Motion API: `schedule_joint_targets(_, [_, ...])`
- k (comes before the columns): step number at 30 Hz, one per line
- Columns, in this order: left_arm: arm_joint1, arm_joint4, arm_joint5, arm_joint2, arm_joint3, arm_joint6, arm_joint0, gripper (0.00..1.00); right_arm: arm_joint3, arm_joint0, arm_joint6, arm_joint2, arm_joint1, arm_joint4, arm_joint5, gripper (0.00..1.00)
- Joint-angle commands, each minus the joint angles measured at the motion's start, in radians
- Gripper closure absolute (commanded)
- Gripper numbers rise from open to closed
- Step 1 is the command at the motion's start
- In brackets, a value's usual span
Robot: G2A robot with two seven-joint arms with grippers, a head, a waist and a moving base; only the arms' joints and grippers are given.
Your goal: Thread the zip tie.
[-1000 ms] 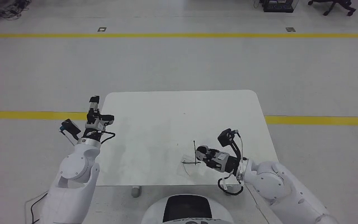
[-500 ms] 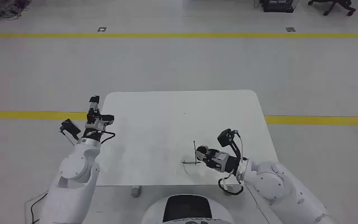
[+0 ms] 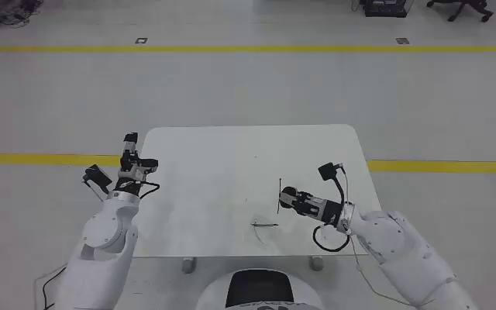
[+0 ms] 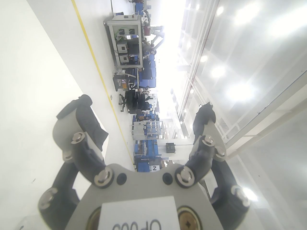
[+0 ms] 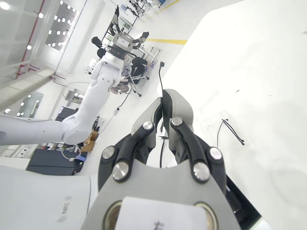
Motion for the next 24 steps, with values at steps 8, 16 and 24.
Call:
schedule_joint_targets(8, [0.0, 0.0, 0.0, 0.0, 0.0, 0.0, 0.0, 0.0, 0.041, 0.031, 0.112, 0.026, -0.001, 0.149, 0.0, 1.0])
schedule_joint_targets(16, [0.0, 0.0, 0.0, 0.0, 0.0, 0.0, 0.0, 0.0, 0.041, 0.031, 0.112, 0.026, -0.001, 0.149, 0.0, 1.0])
schedule_joint_targets(24, [0.0, 0.0, 0.0, 0.0, 0.0, 0.0, 0.0, 0.0, 0.041, 0.015, 0.073, 0.025, -0.009, 0.184, 0.0, 1.0])
